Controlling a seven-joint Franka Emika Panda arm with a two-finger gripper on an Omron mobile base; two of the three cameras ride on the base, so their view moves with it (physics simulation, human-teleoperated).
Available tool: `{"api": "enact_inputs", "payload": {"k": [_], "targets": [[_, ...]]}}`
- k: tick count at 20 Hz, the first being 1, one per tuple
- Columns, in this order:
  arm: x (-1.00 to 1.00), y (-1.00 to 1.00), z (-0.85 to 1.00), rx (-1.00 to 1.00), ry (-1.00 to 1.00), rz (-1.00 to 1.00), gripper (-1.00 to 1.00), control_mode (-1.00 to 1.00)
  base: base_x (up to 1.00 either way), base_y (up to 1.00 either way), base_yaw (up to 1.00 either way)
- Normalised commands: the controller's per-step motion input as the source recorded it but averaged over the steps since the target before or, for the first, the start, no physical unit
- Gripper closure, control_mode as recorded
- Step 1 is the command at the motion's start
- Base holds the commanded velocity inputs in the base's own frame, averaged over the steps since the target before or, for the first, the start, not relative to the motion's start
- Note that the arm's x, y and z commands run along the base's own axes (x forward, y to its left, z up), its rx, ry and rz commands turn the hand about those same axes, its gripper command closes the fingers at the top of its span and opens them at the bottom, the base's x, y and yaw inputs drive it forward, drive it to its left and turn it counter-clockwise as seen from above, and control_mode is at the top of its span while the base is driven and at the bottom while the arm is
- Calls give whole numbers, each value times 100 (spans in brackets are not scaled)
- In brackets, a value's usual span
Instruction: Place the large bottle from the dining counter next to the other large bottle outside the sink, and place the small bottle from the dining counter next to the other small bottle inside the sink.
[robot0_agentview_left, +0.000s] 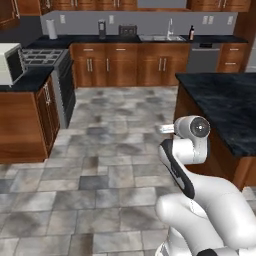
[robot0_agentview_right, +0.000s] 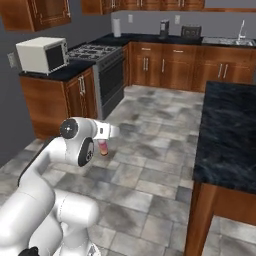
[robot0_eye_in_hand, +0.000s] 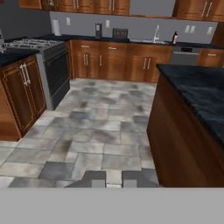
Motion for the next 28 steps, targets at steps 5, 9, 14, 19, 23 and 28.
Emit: {"api": "enact_inputs", "payload": {"k": [5, 9, 14, 19, 23, 28], "targets": [[0, 0, 0, 0, 0, 0, 100, 100, 68, 30, 0], [0, 0, 0, 0, 0, 0, 100, 100, 76, 17, 0], [0, 0, 0, 0, 0, 0, 100, 100, 86, 7, 0], [0, 0, 0, 0, 0, 0, 100, 100, 87, 0, 0], [0, 0, 0, 0, 0, 0, 100, 100, 89, 0, 0], [0, 0, 0, 0, 0, 0, 100, 100, 90, 0, 0]]}}
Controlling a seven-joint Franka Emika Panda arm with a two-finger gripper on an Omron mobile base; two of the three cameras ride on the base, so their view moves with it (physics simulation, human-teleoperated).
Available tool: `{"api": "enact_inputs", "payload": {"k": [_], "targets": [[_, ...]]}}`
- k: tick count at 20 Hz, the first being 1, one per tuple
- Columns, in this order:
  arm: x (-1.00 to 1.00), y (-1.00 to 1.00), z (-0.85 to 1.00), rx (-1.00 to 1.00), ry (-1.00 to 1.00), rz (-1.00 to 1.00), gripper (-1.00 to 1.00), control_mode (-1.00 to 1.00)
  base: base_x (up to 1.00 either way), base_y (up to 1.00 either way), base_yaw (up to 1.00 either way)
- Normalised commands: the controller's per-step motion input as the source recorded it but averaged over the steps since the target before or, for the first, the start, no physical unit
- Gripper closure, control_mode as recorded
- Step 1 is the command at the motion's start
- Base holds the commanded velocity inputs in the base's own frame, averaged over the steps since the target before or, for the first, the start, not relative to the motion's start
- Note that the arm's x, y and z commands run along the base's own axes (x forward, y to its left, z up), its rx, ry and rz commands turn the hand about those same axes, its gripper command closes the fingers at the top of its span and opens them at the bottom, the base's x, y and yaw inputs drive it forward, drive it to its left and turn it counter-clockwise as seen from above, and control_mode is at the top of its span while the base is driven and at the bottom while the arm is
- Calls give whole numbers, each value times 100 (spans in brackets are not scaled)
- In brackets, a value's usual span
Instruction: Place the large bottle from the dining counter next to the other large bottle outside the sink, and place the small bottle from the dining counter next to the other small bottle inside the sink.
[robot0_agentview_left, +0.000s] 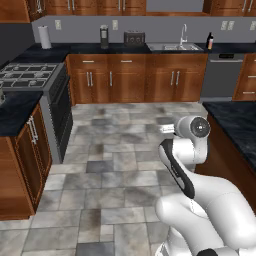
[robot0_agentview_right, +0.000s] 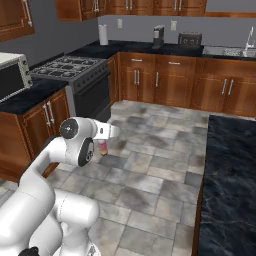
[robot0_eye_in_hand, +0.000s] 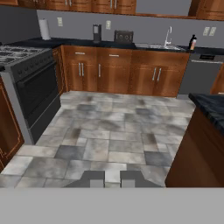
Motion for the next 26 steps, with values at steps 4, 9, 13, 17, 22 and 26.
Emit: {"api": "enact_inputs", "payload": {"k": [4, 9, 13, 17, 22, 26], "targets": [[0, 0, 0, 0, 0, 0, 100, 100, 88, 0, 0], [0, 0, 0, 0, 0, 0, 100, 100, 95, 0, 0], [0, 0, 0, 0, 0, 0, 100, 100, 97, 0, 0], [0, 0, 0, 0, 0, 0, 100, 100, 96, 0, 0], [0, 0, 0, 0, 0, 0, 100, 100, 89, -1, 0], [0, 0, 0, 0, 0, 0, 100, 100, 87, -5, 0]]}}
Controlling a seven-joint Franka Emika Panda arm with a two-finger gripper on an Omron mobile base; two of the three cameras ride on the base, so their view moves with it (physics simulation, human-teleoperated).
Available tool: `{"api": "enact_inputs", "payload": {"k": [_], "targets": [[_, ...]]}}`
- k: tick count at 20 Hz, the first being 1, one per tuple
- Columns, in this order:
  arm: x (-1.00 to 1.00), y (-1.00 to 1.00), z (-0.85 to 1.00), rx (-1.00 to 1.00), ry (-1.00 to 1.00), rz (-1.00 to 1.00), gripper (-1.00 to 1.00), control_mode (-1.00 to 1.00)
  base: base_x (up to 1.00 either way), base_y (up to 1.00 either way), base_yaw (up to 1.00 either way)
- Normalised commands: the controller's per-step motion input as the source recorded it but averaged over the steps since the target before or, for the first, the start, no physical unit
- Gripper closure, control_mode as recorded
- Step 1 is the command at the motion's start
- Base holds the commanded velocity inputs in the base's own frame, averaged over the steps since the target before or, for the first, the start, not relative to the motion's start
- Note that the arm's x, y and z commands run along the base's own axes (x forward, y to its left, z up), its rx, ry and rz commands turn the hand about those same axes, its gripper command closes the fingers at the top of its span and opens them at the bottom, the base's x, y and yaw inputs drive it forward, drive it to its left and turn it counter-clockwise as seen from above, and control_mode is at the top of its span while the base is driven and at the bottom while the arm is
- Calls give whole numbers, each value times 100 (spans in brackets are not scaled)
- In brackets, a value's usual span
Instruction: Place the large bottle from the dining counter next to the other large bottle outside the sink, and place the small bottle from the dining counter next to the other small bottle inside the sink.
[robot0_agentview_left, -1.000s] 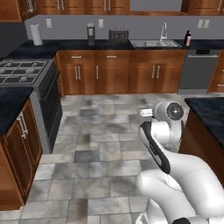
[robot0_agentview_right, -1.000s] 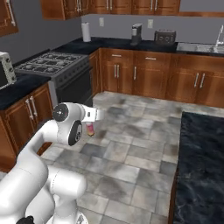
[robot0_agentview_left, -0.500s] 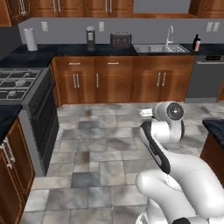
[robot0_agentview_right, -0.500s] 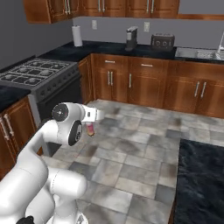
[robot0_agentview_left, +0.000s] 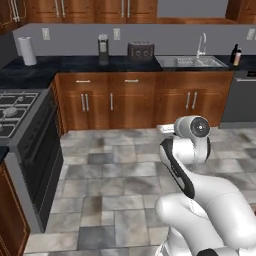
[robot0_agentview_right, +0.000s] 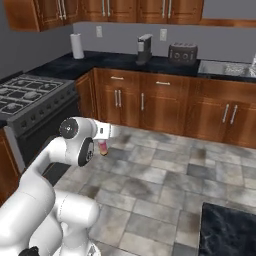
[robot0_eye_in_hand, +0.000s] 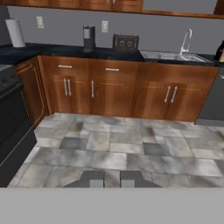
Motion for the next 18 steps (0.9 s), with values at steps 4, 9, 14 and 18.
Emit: {"api": "enact_inputs", "payload": {"k": [4, 9, 14, 18], "targets": [[0, 0, 0, 0, 0, 0, 100, 100, 82, -16, 1], [0, 0, 0, 0, 0, 0, 100, 100, 76, -26, 1], [0, 0, 0, 0, 0, 0, 100, 100, 76, -43, 0], [0, 0, 0, 0, 0, 0, 100, 100, 69, -57, 0]]}}
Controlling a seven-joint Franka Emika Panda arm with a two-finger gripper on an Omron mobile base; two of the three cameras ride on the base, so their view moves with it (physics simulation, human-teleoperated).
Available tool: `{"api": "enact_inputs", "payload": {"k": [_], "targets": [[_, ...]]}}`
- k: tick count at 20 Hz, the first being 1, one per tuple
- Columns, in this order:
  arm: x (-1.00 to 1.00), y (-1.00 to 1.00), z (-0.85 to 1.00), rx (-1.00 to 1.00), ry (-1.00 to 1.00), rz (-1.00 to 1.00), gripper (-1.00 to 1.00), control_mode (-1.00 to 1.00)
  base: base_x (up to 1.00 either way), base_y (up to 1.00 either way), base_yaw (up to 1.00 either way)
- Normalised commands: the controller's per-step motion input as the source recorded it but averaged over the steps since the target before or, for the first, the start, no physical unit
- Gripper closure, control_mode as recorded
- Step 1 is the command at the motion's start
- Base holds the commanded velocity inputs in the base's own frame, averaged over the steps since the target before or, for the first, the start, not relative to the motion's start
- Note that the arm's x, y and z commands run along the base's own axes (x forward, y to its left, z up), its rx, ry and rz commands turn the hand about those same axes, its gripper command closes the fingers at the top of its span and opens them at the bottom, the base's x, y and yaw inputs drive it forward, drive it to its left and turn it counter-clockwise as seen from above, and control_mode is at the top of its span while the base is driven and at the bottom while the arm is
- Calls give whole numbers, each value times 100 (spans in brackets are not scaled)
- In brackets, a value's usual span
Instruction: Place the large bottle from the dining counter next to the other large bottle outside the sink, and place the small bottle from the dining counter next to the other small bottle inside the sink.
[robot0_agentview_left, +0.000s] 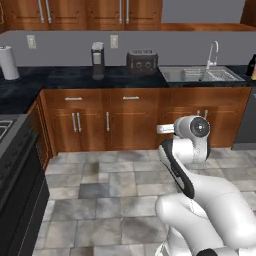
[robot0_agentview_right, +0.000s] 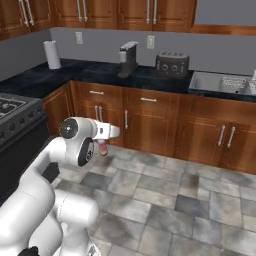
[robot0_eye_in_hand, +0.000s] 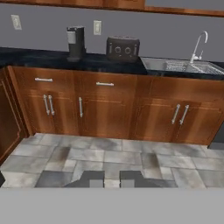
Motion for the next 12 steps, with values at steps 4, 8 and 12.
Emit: {"api": "enact_inputs", "payload": {"k": [4, 8, 12], "targets": [[0, 0, 0, 0, 0, 0, 100, 100, 64, -67, 0], [0, 0, 0, 0, 0, 0, 100, 100, 74, -67, 0], [0, 0, 0, 0, 0, 0, 100, 100, 80, -69, 0]]}}
